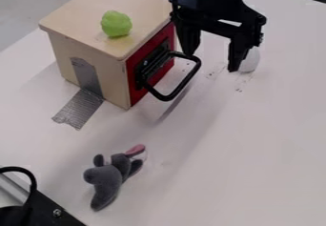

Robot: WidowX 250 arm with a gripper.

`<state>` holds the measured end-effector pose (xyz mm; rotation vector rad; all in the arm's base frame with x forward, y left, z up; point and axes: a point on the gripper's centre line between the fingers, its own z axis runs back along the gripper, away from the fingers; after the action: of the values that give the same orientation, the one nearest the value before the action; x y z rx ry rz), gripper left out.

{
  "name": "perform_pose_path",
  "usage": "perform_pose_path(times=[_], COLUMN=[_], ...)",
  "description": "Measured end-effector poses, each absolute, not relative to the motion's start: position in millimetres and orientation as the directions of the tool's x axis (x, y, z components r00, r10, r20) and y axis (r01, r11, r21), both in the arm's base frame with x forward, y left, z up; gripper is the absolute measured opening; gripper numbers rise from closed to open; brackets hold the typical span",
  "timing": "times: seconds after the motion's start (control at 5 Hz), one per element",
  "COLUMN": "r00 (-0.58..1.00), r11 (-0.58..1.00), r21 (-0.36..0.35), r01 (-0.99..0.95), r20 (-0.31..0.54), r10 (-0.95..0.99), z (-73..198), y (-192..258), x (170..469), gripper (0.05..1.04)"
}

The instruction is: Moved the white ball beside the left side of the grey toy

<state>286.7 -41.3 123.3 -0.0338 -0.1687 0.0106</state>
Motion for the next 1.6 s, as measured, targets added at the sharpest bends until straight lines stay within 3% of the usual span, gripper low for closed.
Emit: perform_pose_path(times=[0.2,1.0,1.6], r00=[0.99,0.983,0.992], r11=[0.999,0.998,0.997], r21=[-0.031,-0.007,-0.056], r01=[-0.009,-0.069,-0.05], r20=[0.142,0.171,0.112], r10=[0.013,0.069,0.056], z=[116,87,35], y=[-41,1,-22], x=[284,397,415], gripper=[0.997,0.998,0.997])
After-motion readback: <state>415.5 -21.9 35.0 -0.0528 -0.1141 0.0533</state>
